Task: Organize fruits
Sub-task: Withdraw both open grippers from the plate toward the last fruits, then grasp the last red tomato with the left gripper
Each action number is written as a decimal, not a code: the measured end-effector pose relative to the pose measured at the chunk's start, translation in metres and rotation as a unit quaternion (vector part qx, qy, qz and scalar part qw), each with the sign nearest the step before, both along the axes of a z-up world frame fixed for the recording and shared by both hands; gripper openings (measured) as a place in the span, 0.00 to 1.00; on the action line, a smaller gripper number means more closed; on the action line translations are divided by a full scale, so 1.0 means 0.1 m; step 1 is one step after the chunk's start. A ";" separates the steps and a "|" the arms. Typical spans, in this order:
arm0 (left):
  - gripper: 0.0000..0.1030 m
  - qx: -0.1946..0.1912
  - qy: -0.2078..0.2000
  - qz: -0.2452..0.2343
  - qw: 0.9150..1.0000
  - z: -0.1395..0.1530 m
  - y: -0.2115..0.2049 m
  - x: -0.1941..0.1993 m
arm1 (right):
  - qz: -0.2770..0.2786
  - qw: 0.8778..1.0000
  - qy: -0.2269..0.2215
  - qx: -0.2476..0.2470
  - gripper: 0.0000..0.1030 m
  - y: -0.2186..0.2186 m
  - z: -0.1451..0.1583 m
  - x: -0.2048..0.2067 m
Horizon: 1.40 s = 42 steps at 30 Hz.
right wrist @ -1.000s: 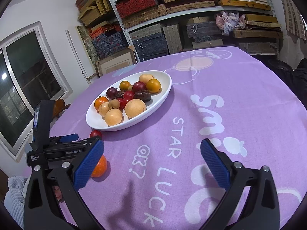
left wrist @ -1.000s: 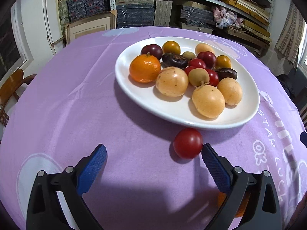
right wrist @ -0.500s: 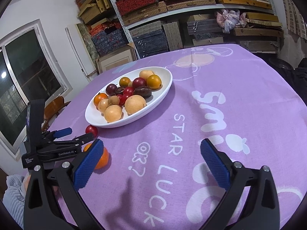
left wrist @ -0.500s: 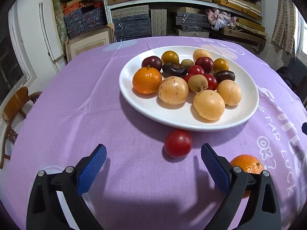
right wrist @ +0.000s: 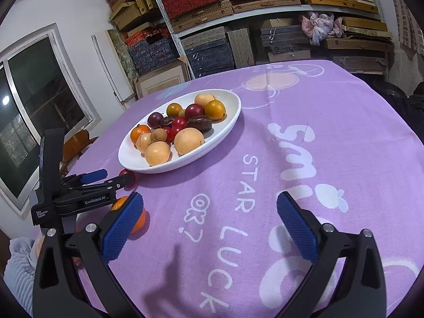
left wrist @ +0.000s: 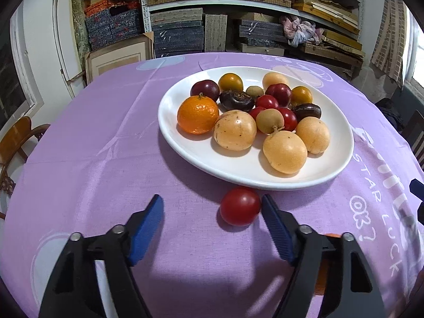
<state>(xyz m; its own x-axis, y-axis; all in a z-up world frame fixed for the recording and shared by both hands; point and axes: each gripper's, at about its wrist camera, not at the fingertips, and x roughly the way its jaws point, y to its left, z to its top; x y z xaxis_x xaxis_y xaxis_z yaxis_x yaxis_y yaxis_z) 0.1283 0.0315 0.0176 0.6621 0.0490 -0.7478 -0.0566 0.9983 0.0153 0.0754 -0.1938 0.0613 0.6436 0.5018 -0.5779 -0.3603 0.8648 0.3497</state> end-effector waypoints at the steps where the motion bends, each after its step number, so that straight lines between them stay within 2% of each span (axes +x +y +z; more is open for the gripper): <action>1: 0.58 -0.006 0.004 -0.004 1.000 -0.01 0.00 0.01 | 0.005 1.000 -0.002 0.000 0.96 0.02 0.00 0.00; 2: 0.55 -0.009 0.005 -0.005 1.000 -0.01 0.03 0.03 | 0.011 1.000 -0.004 -0.001 0.96 0.05 0.00 -0.02; 9: 0.54 -0.012 -0.001 -0.023 1.000 -0.01 -0.01 0.02 | 0.063 0.997 -0.027 -0.040 0.96 0.32 0.00 -0.14; 24: 0.47 0.007 -0.012 -0.020 1.000 0.00 -0.07 0.00 | 0.064 0.997 -0.017 -0.043 0.96 0.31 -0.04 -0.11; 27: 0.42 0.004 -0.010 -0.021 1.000 0.00 -0.07 0.00 | 0.062 0.997 -0.015 -0.041 0.96 0.31 -0.04 -0.09; 29: 0.31 0.002 -0.008 -0.023 1.000 0.00 -0.07 0.01 | 0.062 0.997 -0.013 -0.040 0.96 0.30 -0.05 -0.09; 42: 0.30 0.002 -0.005 -0.022 1.000 -0.02 -0.07 0.02 | 0.064 0.997 -0.014 -0.040 0.96 0.31 -0.05 -0.09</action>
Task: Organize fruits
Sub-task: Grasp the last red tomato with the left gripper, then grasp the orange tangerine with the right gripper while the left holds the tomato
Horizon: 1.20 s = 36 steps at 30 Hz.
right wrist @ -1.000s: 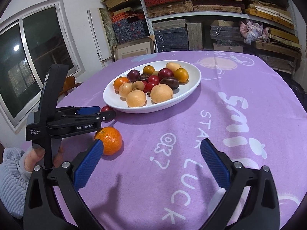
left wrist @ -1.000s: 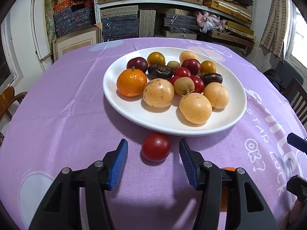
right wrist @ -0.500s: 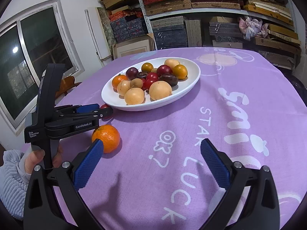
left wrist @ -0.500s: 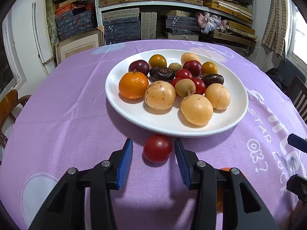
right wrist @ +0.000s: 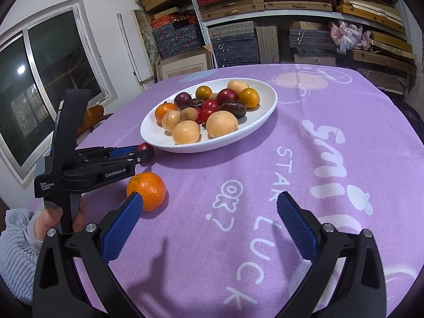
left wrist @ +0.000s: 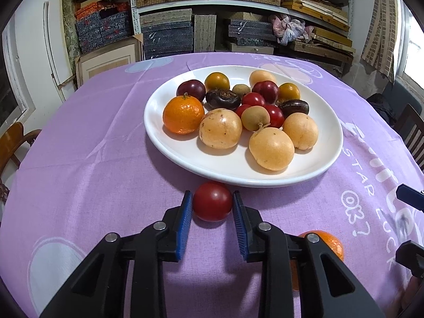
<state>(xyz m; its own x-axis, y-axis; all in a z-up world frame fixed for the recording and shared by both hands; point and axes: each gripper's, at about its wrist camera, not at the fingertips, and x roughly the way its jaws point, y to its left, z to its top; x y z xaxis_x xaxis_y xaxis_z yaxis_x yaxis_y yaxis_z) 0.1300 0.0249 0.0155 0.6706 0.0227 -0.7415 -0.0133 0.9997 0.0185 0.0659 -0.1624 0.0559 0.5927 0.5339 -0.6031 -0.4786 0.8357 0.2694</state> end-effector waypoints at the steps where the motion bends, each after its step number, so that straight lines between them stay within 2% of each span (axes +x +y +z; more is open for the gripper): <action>1: 0.30 0.000 -0.001 0.000 1.000 0.00 0.00 0.00 | 0.000 1.000 0.000 0.000 0.96 0.00 0.00 0.00; 11: 0.29 0.000 -0.016 -0.002 1.000 0.06 0.02 -0.07 | 0.013 1.000 0.000 -0.004 0.96 0.13 0.03 -0.03; 20: 0.30 -0.020 -0.028 0.011 0.999 0.12 0.16 -0.11 | 0.069 0.995 -0.009 -0.076 0.95 0.73 0.09 -0.06; 22: 0.30 -0.024 -0.027 0.014 0.999 0.12 0.19 -0.10 | 0.082 0.992 -0.005 -0.093 0.87 0.86 0.06 -0.03; 24: 0.30 -0.028 -0.025 0.015 0.999 0.12 0.21 -0.10 | 0.094 0.990 0.012 -0.104 0.70 0.97 -0.02 0.03; 28: 0.30 -0.031 -0.022 0.015 0.999 0.10 0.23 -0.10 | 0.098 0.989 0.034 -0.108 0.68 1.08 -0.17 0.10; 36: 0.30 -0.034 -0.016 0.013 0.999 0.08 0.25 -0.09 | 0.102 0.989 0.053 -0.089 0.46 1.04 -0.24 0.17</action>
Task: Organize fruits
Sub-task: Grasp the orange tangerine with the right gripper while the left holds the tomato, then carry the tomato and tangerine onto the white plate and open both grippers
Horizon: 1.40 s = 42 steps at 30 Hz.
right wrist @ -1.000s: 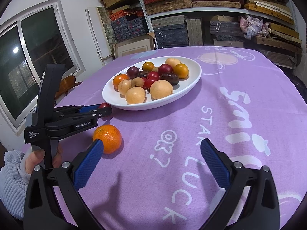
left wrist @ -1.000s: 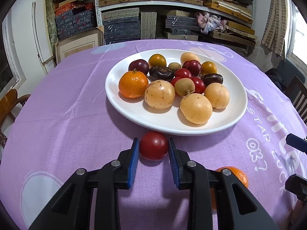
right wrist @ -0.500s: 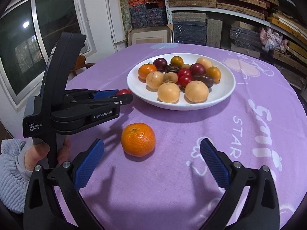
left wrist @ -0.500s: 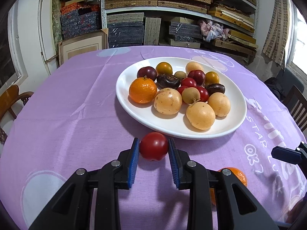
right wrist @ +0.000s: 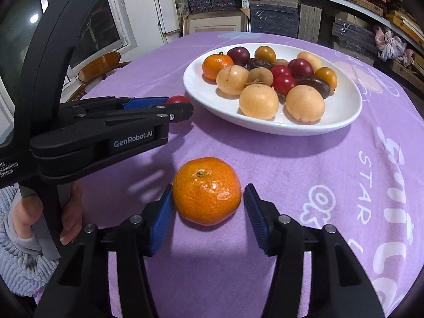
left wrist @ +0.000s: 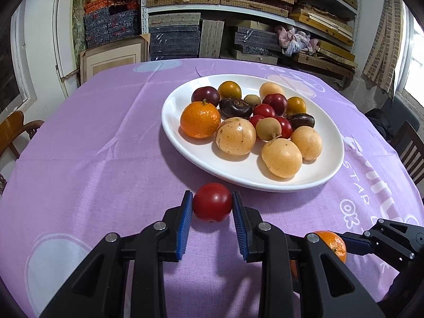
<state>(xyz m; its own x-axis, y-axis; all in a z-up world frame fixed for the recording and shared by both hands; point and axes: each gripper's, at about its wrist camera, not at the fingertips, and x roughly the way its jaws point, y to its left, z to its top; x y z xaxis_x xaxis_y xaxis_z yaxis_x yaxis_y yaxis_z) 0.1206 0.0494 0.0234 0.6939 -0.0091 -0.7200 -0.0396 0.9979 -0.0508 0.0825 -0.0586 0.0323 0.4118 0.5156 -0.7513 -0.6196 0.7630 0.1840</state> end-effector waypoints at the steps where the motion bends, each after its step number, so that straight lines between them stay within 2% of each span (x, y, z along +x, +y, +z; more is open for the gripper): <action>1: 0.30 0.000 0.001 -0.001 1.000 0.00 0.00 0.00 | 0.000 1.000 0.000 0.001 0.46 -0.01 0.00 -0.01; 7: 0.30 -0.007 0.001 -0.010 1.000 0.00 0.00 -0.01 | 0.005 1.000 -0.002 0.010 0.45 -0.09 0.02 -0.07; 13: 0.30 -0.020 -0.038 -0.031 0.999 0.15 -0.03 -0.20 | -0.015 0.999 -0.012 0.035 0.45 -0.37 0.13 -0.25; 16: 0.30 -0.019 -0.042 -0.036 0.998 0.23 -0.05 -0.29 | -0.026 0.998 -0.016 0.050 0.45 -0.53 0.20 -0.28; 19: 0.30 -0.014 -0.043 -0.043 0.998 0.42 -0.07 -0.24 | -0.033 0.997 -0.042 0.059 0.45 -0.65 0.51 -0.19; 24: 0.29 0.020 -0.074 -0.040 0.996 1.01 -0.08 0.10 | -0.061 0.989 -0.117 0.067 0.45 -0.73 1.30 0.20; 27: 0.29 0.027 -0.072 -0.040 0.996 1.21 -0.12 0.41 | -0.071 0.988 -0.128 0.053 0.45 -0.62 1.47 0.54; 30: 0.29 0.033 -0.054 -0.037 0.997 1.12 -0.17 0.71 | -0.068 0.991 -0.108 0.026 0.45 -0.44 1.29 0.86; 35: 0.29 0.015 -0.004 -0.029 0.999 0.63 -0.18 1.13 | -0.069 0.996 -0.061 0.008 0.45 -0.21 0.79 1.25; 38: 0.30 0.010 0.013 -0.029 0.999 0.41 -0.16 1.27 | -0.065 0.996 -0.060 -0.002 0.45 -0.10 0.65 1.35; 42: 0.30 0.005 0.025 -0.026 0.999 0.26 -0.11 1.36 | -0.060 0.996 -0.058 -0.016 0.45 -0.03 0.53 1.45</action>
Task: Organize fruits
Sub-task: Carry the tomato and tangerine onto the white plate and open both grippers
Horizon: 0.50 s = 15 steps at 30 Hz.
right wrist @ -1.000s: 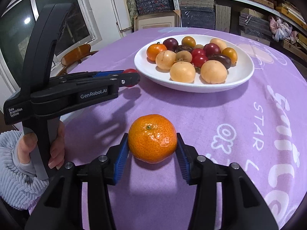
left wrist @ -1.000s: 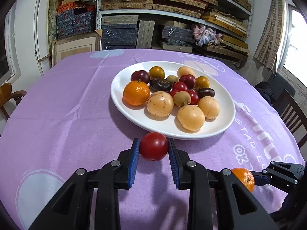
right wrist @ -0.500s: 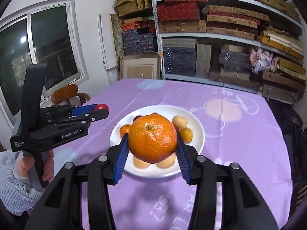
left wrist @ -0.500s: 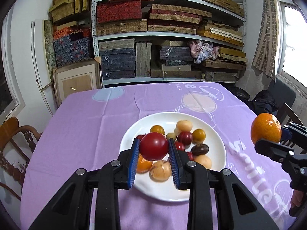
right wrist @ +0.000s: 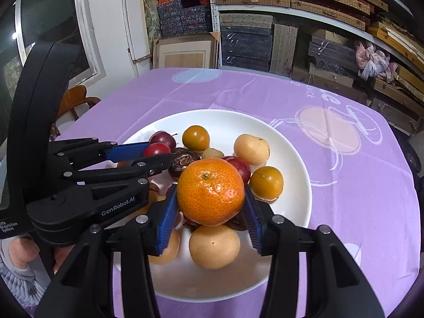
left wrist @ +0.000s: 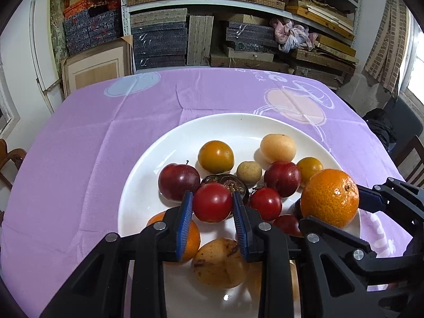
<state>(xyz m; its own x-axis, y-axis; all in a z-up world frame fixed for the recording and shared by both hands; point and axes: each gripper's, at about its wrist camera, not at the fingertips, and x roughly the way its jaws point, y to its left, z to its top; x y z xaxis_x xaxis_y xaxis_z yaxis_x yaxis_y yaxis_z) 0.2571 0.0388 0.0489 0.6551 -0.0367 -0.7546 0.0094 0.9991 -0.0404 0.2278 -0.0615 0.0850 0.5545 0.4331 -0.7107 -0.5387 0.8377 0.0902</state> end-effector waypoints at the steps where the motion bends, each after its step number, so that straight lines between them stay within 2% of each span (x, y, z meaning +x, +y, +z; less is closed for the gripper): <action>1: 0.30 0.002 -0.004 0.002 1.000 -0.01 0.01 0.01 | 0.001 1.000 0.000 -0.003 0.45 0.01 -0.03 0.02; 3: 0.30 0.011 -0.008 0.004 1.000 -0.02 0.01 0.00 | 0.003 1.000 0.005 -0.006 0.45 0.03 -0.07 0.05; 6: 0.40 0.015 -0.013 0.008 1.000 -0.01 0.03 0.00 | 0.004 1.000 0.002 -0.009 0.46 0.04 -0.10 0.08; 7: 0.46 0.014 -0.015 0.011 1.000 0.01 0.04 -0.01 | 0.005 1.000 0.000 -0.010 0.46 0.04 -0.09 0.07; 8: 0.56 0.010 -0.019 0.013 1.000 0.04 0.05 -0.03 | 0.007 1.000 -0.001 -0.011 0.49 0.03 -0.07 0.06; 9: 0.62 0.010 -0.023 0.017 1.000 0.07 0.06 -0.06 | 0.005 1.000 -0.006 -0.012 0.53 0.02 -0.04 0.04; 10: 0.66 0.014 -0.030 0.022 0.999 0.12 0.06 -0.10 | 0.005 1.000 -0.012 -0.013 0.54 0.00 0.02 0.02; 13: 0.67 0.020 -0.053 0.025 0.998 0.34 0.07 -0.28 | 0.003 0.999 -0.036 0.002 0.54 -0.11 0.31 -0.14; 14: 0.68 0.022 -0.060 0.026 0.998 0.43 0.06 -0.36 | 0.001 0.999 -0.047 0.011 0.58 -0.16 0.44 -0.22; 15: 0.70 0.024 -0.070 0.027 0.997 0.54 0.05 -0.46 | -0.002 0.998 -0.062 0.021 0.67 -0.23 0.60 -0.33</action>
